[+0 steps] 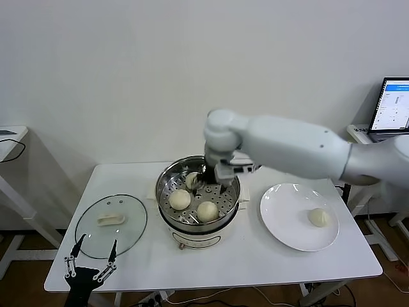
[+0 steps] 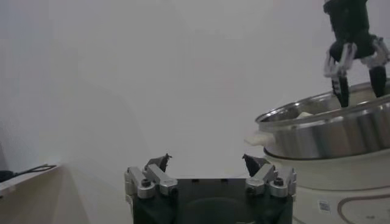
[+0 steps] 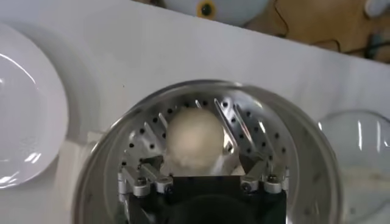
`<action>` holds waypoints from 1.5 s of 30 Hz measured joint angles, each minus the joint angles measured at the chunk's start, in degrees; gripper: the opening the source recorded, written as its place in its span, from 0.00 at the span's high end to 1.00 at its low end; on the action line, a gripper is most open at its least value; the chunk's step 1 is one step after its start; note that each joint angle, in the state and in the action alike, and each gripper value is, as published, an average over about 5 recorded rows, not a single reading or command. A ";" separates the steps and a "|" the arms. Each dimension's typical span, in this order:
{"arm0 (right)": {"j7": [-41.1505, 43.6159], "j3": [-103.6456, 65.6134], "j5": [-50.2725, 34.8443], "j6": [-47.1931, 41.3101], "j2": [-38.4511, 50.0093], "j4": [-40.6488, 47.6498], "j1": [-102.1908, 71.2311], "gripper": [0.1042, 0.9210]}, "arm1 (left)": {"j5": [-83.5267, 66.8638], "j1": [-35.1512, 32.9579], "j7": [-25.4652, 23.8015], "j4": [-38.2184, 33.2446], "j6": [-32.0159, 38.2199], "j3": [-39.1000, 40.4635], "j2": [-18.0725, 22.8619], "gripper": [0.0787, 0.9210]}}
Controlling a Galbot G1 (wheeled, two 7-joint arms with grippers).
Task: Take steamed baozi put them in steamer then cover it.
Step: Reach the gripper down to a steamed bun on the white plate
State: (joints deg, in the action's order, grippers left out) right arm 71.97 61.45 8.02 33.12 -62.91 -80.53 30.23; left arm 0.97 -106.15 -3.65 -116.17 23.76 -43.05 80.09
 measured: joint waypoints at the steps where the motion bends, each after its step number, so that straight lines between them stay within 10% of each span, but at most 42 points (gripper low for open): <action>1: 0.38 -0.76 -1.55 -2.15 1.17 0.47 0.32 0.12 | 0.05 0.00 0.02 -0.07 -0.03 0.13 0.00 0.12; 14: 3.16 -4.88 -12.27 -23.14 16.04 15.31 -2.43 0.12 | 0.78 -0.05 0.14 -0.21 -0.04 1.41 -0.06 0.12; 45: -3.13 -10.25 -3.25 -27.07 20.98 31.96 -24.77 0.12 | 1.24 -1.18 -0.04 0.52 0.75 1.59 0.55 0.12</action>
State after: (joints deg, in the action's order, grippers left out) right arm 68.84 51.20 4.77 6.06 -41.93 -48.56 5.46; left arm 2.22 -107.33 -3.69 -115.65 24.50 -41.46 80.64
